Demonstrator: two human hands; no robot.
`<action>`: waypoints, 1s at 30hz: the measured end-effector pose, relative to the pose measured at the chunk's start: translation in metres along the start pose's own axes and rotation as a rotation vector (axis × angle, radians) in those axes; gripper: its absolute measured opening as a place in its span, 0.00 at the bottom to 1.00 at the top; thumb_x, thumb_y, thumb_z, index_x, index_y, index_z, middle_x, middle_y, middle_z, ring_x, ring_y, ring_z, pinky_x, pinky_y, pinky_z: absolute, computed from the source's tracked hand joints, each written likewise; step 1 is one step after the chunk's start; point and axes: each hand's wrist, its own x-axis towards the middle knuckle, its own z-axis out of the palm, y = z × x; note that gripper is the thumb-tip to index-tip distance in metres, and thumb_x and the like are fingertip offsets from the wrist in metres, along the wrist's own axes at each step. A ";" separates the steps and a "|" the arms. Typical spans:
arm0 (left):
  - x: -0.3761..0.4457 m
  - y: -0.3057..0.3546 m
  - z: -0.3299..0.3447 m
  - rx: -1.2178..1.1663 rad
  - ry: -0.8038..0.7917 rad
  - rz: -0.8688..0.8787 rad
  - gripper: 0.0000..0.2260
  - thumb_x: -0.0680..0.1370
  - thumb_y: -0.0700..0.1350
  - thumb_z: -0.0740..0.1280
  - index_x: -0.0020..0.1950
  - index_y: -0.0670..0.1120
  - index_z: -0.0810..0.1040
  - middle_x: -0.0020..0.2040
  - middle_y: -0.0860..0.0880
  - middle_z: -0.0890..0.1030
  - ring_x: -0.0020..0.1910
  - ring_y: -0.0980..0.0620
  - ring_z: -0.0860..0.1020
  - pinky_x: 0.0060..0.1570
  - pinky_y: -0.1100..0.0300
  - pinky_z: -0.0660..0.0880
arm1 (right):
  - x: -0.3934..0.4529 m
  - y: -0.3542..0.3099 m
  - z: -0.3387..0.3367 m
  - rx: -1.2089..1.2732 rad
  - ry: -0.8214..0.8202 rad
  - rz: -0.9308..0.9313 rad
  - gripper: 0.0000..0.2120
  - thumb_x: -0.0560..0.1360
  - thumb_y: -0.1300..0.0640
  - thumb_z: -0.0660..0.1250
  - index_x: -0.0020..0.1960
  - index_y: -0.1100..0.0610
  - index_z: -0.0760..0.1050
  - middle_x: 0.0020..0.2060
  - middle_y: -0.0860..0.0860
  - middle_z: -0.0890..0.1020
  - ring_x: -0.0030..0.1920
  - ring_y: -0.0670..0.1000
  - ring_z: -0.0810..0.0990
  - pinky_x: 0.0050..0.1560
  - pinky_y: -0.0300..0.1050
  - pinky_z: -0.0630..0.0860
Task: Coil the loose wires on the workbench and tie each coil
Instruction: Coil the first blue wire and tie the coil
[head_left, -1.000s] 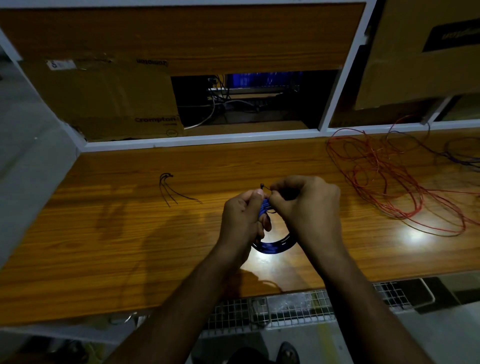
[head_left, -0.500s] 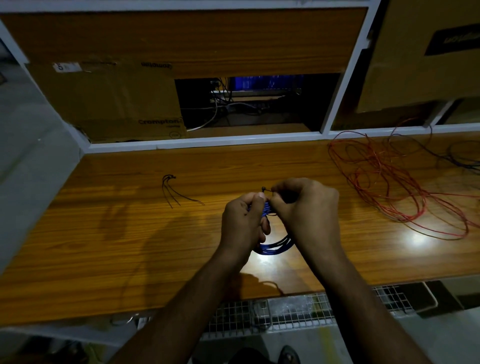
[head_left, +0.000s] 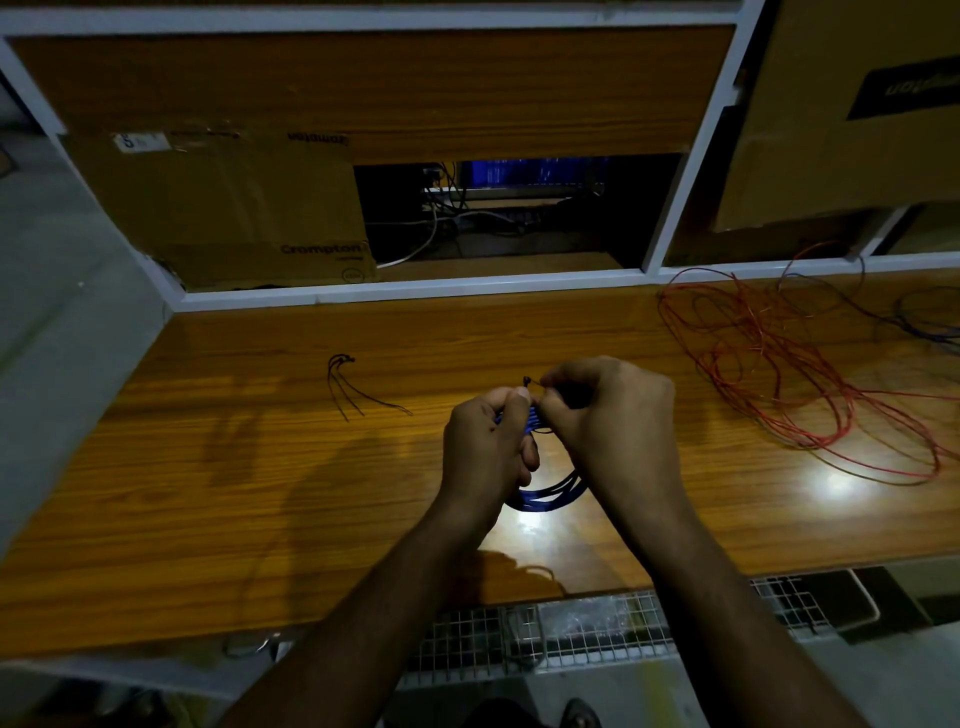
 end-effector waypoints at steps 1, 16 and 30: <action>0.000 0.000 0.000 0.003 -0.001 0.002 0.13 0.84 0.47 0.59 0.48 0.43 0.79 0.25 0.49 0.74 0.22 0.53 0.71 0.24 0.62 0.68 | 0.000 0.000 0.000 0.004 -0.002 -0.002 0.05 0.76 0.58 0.73 0.51 0.57 0.85 0.44 0.49 0.86 0.39 0.39 0.78 0.39 0.23 0.69; -0.001 0.002 0.002 0.078 -0.013 0.069 0.15 0.84 0.45 0.59 0.43 0.44 0.80 0.24 0.49 0.74 0.21 0.53 0.71 0.24 0.61 0.69 | 0.004 0.000 0.005 -0.123 -0.043 -0.065 0.08 0.77 0.57 0.70 0.54 0.55 0.84 0.44 0.47 0.78 0.43 0.42 0.74 0.38 0.26 0.63; 0.003 0.012 -0.005 0.103 0.027 0.075 0.13 0.84 0.45 0.58 0.46 0.42 0.79 0.25 0.48 0.74 0.22 0.54 0.71 0.25 0.63 0.68 | 0.006 -0.003 0.007 -0.093 0.017 -0.057 0.10 0.77 0.60 0.69 0.57 0.56 0.81 0.51 0.51 0.78 0.45 0.43 0.74 0.41 0.26 0.66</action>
